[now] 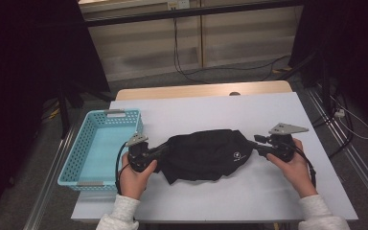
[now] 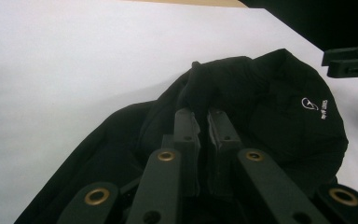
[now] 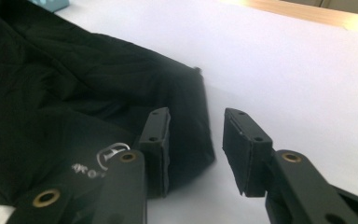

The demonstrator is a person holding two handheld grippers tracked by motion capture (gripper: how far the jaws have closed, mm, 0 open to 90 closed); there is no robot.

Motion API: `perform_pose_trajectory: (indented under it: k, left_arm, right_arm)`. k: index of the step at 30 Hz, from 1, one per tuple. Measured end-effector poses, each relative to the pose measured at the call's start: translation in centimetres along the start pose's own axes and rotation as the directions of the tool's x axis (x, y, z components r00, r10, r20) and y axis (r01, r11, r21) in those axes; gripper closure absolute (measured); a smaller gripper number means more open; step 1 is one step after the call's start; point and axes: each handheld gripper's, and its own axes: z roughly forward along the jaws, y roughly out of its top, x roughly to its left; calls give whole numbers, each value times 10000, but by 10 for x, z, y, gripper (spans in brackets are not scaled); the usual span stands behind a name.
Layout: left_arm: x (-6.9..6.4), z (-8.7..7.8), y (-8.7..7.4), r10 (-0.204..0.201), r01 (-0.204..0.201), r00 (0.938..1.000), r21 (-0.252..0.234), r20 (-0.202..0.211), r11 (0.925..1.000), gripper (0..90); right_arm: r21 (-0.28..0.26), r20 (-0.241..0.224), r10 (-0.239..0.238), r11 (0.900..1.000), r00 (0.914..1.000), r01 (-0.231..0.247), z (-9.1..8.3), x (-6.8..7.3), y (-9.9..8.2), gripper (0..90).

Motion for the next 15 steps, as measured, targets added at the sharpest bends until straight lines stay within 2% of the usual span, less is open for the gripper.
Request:
perform_pose_trajectory:
  k: [3,5,9,12,13,15]
  left_arm:
    - [-1,0,1,1,-1,10000,-24,20,10000,836]
    - [-1,1,1,46,-46,10000,-3,10,10000,834]
    - [0,2,0,-4,4,10000,17,30,10000,834]
    - [1,3,0,-51,50,10000,31,19,10000,834]
    - [1,3,0,-47,47,10000,49,4,10000,834]
    - [2,3,-1,-60,60,10000,54,-31,10000,834]
  right_arm:
    - [65,72,-675,9977,9977,674,9,10,6,590]
    - [193,229,-1225,9923,9922,1221,15,16,10,601]
    - [438,537,-1985,9796,9786,1962,25,25,12,643]
    - [721,592,-2201,9738,9737,2157,33,28,9,702]
    - [862,728,-2208,9729,9726,2144,37,26,8,842]
    - [892,742,-2070,9757,9755,2003,37,25,7,867]
